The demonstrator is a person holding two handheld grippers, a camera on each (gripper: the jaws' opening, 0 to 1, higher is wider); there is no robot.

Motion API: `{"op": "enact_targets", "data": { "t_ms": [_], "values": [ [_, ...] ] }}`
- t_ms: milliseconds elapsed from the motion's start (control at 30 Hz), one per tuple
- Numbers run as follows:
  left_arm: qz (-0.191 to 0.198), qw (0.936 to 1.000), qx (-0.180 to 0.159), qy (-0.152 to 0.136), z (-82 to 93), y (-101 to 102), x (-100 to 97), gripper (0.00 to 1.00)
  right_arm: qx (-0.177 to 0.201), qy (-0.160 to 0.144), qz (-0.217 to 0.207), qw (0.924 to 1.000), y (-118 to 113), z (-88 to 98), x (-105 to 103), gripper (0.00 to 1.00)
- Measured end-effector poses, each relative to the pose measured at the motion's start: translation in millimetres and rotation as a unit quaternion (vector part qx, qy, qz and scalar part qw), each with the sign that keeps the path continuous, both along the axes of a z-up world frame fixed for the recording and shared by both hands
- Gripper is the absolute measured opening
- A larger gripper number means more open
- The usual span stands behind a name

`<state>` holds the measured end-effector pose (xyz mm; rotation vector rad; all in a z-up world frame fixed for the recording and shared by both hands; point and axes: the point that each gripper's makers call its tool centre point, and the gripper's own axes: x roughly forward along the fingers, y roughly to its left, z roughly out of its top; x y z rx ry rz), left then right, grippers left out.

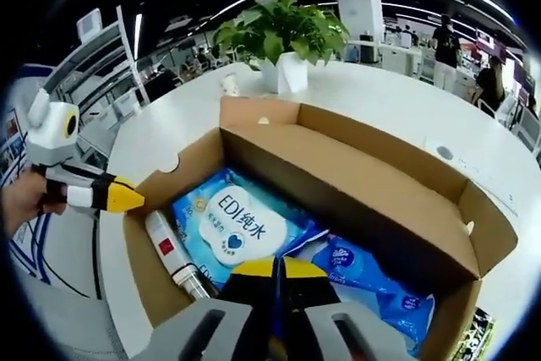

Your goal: Operate the shoe box by opening the lid, removing the specified soft item, and placing it in the target area until the item is outside and the box remains undamaged.

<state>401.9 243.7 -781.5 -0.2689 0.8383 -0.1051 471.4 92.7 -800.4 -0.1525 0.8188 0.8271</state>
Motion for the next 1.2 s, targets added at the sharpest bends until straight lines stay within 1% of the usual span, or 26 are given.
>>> {"op": "enact_targets", "data": {
  "t_ms": [133, 400, 700, 900, 1033, 1100, 1167, 1200],
  "values": [
    [0.000, 1.0000, 0.000, 0.001, -0.3, 0, 0.1, 0.05, 0.010, 0.007, -0.005, 0.9999, 0, 2.8, 0, 0.00],
    [0.000, 1.0000, 0.003, 0.002, -1.8, 1, 1.4, 0.05, 0.030, 0.004, -0.003, 0.9995, 1, 16.8, 0, 0.00],
    [0.000, 1.0000, 0.004, 0.001, -1.7, 1, 1.5, 0.05, 0.039, 0.004, -0.006, 0.9992, -1, 24.8, -4, 0.00],
    [0.000, 1.0000, 0.004, 0.001, -0.8, 0, 0.5, 0.05, 0.061, -0.002, -0.010, 0.9981, 1, 42.2, -4, 0.00],
    [-0.001, 1.0000, 0.005, 0.000, -0.7, 1, 0.3, 0.05, 0.073, -0.001, -0.010, 0.9973, 3, 50.9, -4, 0.00],
    [-0.001, 1.0000, 0.006, 0.000, -0.7, 1, 0.3, 0.05, 0.070, 0.003, -0.009, 0.9975, 3, 48.8, -5, 0.00],
    [-0.001, 1.0000, 0.005, 0.000, -0.3, 1, -0.4, 0.05, 0.070, 0.021, -0.019, 0.9971, 1, 42.2, -5, 0.00],
    [-0.001, 1.0000, 0.005, 0.000, 0.2, 1, -0.9, 0.05, 0.064, 0.027, -0.025, 0.9973, -1, 36.9, -5, 0.00]
  ]
}}
